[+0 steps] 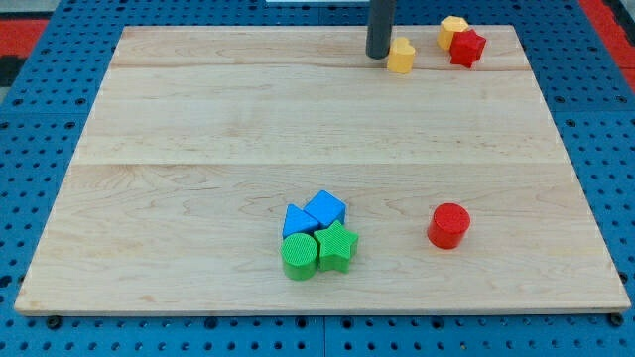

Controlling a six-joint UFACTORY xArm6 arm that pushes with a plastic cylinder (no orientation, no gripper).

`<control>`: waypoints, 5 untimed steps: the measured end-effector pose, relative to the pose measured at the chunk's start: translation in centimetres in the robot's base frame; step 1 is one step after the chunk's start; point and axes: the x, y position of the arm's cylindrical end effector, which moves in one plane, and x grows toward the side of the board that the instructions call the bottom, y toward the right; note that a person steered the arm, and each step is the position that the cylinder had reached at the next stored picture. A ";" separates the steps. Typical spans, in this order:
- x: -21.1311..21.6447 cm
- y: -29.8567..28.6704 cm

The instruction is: Slide yellow heart closer to red star

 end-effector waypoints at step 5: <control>2.1 1.0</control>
